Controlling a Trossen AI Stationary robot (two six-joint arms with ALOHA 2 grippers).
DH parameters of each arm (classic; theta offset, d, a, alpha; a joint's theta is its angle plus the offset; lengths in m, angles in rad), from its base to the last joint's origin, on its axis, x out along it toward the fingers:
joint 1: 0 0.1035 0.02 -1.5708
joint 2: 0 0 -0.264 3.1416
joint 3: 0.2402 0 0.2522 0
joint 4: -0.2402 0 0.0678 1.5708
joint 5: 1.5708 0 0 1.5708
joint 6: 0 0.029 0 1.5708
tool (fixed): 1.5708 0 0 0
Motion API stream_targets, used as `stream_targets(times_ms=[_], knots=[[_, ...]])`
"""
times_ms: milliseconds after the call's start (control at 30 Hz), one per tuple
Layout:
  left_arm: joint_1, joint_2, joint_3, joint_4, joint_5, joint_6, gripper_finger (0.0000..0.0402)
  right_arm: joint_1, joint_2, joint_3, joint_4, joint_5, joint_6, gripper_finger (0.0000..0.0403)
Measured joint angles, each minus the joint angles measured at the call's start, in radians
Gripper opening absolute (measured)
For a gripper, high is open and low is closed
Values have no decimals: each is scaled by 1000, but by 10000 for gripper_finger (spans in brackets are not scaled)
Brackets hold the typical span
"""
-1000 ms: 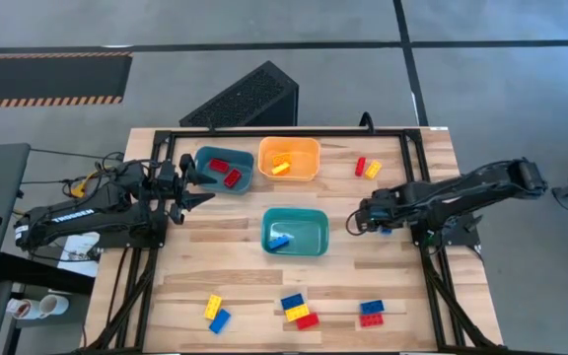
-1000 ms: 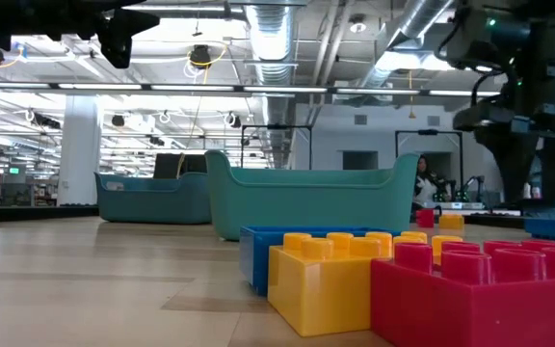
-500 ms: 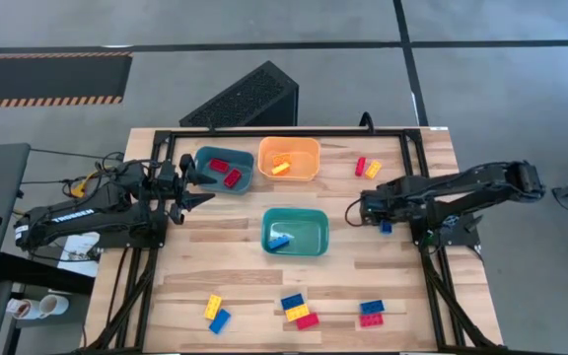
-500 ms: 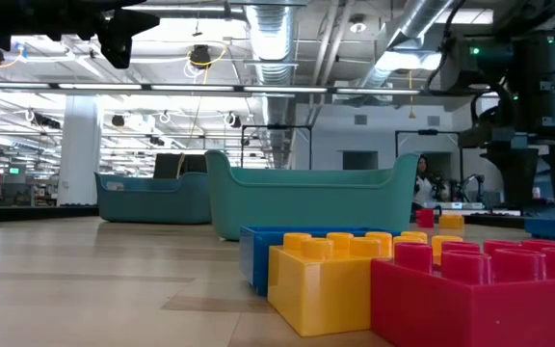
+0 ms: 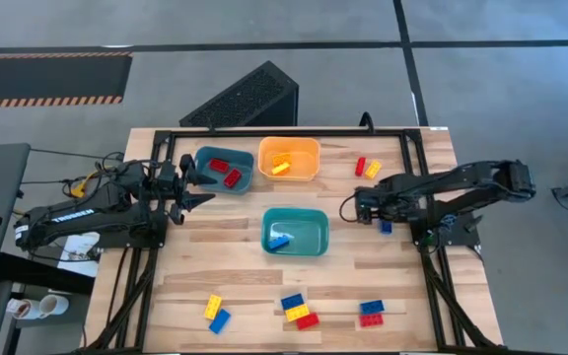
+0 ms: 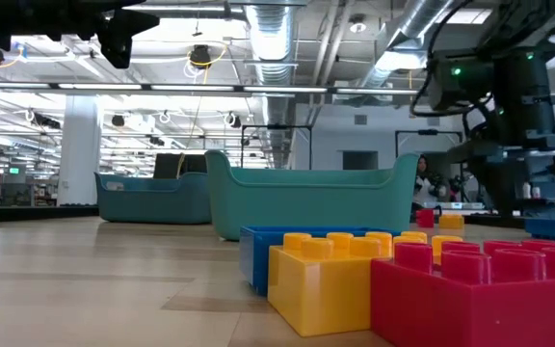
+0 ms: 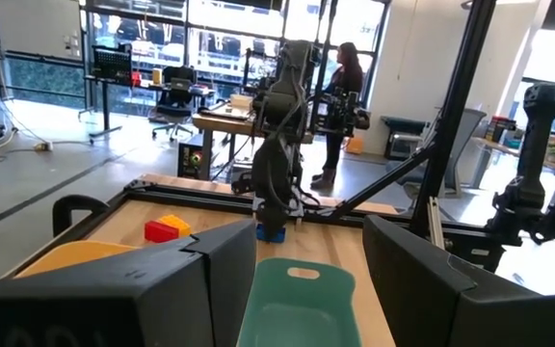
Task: Sort & place blocks by color
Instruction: Put the blue game piece into the green bin
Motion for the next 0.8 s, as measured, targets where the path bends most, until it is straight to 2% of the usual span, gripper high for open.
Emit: stream_targets(times_ms=[133, 300, 800], knots=[[0, 0, 0, -2, 4, 0, 180, -43, 89, 0, 1, -16, -12, 394], [0, 0, 0, -8, 5, 3, 180, -85, 165, 5, 59, -70, -104, 374], [0, 0, 0, -9, -5, 24, 180, -4, 137, 142, 229, -99, -114, 286]])
